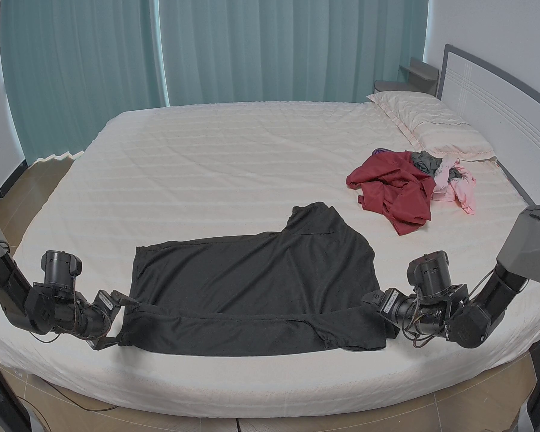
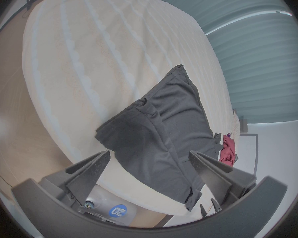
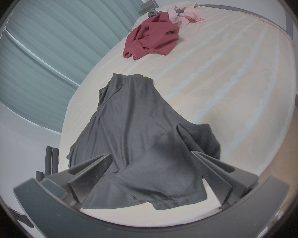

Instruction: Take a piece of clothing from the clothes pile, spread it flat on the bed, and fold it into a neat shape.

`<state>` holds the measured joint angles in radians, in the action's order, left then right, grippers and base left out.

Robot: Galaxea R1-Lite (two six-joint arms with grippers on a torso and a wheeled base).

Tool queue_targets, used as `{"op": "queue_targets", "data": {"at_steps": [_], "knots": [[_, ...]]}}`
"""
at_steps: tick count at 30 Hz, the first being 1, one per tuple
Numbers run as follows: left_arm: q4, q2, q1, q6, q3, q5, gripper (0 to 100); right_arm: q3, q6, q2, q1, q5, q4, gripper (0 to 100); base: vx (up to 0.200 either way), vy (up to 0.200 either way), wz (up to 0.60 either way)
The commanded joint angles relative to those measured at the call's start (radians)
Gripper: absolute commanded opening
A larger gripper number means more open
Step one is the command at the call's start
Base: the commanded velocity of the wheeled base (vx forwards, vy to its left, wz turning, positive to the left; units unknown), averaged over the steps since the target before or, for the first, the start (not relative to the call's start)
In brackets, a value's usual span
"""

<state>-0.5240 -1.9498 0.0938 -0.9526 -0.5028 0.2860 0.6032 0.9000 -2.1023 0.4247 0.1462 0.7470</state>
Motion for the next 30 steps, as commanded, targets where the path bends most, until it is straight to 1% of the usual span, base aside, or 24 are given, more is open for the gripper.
{"op": "queue_targets", "data": {"at_steps": [1, 2, 3, 6, 13, 16, 18, 22, 23, 24, 25, 26, 27, 30], "knots": [[-0.001, 0.015, 0.001, -0.015, 0.001, -0.001, 100, -0.091, -0.004, 0.027, -0.034, -0.034, 0.084, 100, 0.000, 0.000, 0.00], [-0.001, 0.017, 0.001, -0.017, 0.001, -0.001, 100, -0.091, -0.004, 0.025, -0.035, -0.034, 0.087, 100, 0.200, 0.000, 0.00], [-0.001, 0.017, 0.004, -0.041, -0.005, 0.001, 100, -0.102, -0.007, 0.007, -0.050, -0.045, 0.137, 100, 0.200, 0.000, 0.00], [-0.001, 0.014, 0.004, -0.057, -0.008, 0.002, 100, -0.114, -0.013, -0.004, -0.046, -0.042, 0.169, 100, 0.200, 0.000, 0.00], [-0.001, 0.012, 0.004, -0.055, -0.005, 0.002, 100, -0.126, -0.016, 0.005, -0.032, -0.040, 0.172, 100, 0.200, 0.000, 0.00], [0.004, 0.022, 0.003, -0.038, 0.004, 0.001, 100, -0.128, -0.018, 0.004, -0.029, -0.040, 0.172, 100, 0.000, 0.000, 0.00], [0.012, 0.025, 0.004, 0.024, 0.020, -0.001, 100, -0.129, -0.023, 0.004, -0.029, -0.040, 0.172, 100, 0.000, 0.000, 0.00], [0.001, 0.025, 0.050, 0.308, 0.128, -0.001, 100, -0.135, -0.027, 0.004, -0.027, -0.042, 0.172, 100, 0.000, 0.000, 0.00], [-0.002, 0.025, 0.063, 0.365, 0.147, -0.001, 100, -0.137, -0.032, 0.004, -0.024, -0.043, 0.173, 100, 0.000, 0.000, 0.00], [-0.004, 0.025, 0.064, 0.373, 0.150, 0.001, 100, -0.137, -0.033, 0.004, -0.024, -0.043, 0.172, 100, 0.000, 0.000, 0.00], [-0.013, 0.020, 0.093, 0.456, 0.171, 0.002, 100, -0.145, -0.039, 0.005, -0.017, -0.043, 0.173, 100, 0.000, 0.000, 0.00], [-0.013, 0.020, 0.093, 0.456, 0.171, 0.002, 100, -0.145, -0.039, 0.005, -0.017, -0.043, 0.173, 100, 0.000, 0.000, 0.00], [-0.019, 0.011, 0.122, 0.549, 0.193, 0.002, 100, -0.152, -0.046, 0.013, -0.012, -0.043, 0.176, 100, 0.000, 0.000, 0.00], [-0.024, -0.006, 0.149, 0.652, 0.190, 0.009, 100, -0.161, -0.046, 0.028, -0.003, -0.045, 0.176, 100, 0.000, 0.000, 0.00]]}}
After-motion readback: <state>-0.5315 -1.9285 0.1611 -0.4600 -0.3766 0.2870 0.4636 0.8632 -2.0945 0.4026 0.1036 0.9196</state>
